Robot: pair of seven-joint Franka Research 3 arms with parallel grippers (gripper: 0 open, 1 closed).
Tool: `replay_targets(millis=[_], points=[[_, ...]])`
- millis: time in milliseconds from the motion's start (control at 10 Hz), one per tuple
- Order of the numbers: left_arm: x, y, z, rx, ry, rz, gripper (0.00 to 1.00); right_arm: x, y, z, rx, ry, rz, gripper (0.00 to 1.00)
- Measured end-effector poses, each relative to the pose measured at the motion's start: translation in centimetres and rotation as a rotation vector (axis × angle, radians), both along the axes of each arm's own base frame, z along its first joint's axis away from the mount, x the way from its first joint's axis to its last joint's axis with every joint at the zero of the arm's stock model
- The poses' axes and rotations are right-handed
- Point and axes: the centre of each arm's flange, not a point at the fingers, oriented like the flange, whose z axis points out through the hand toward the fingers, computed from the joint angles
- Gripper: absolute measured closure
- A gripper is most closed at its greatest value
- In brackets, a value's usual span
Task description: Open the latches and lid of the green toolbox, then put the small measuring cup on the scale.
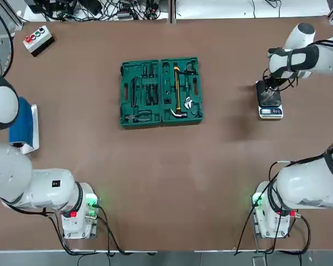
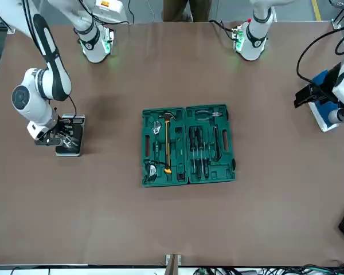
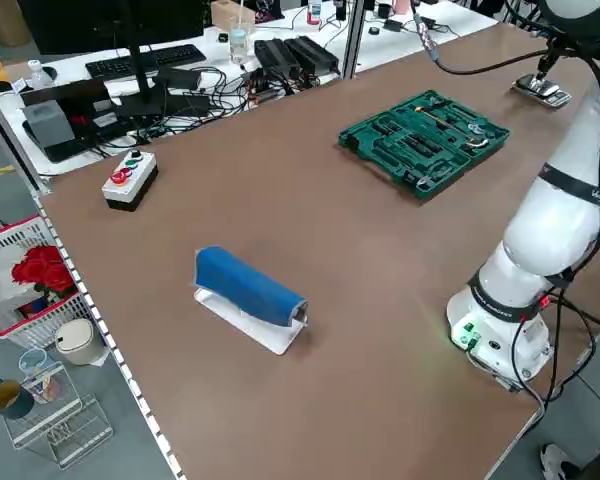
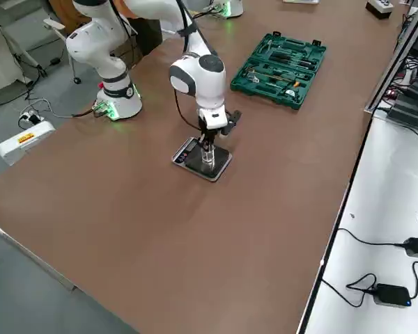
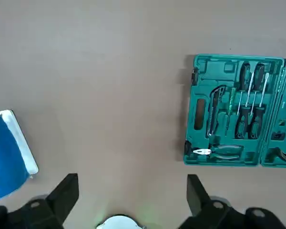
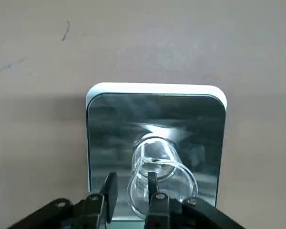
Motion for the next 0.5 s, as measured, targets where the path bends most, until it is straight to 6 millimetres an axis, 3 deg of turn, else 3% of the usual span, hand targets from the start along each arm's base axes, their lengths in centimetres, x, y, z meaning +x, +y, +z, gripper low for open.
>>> replay_targets(millis=[500], points=[[0.0,0.1,0.0,0.000,0.000,0.001,0.00,2.2,-0.2,3.2,-0.002,0.044,-0.003,0.65]])
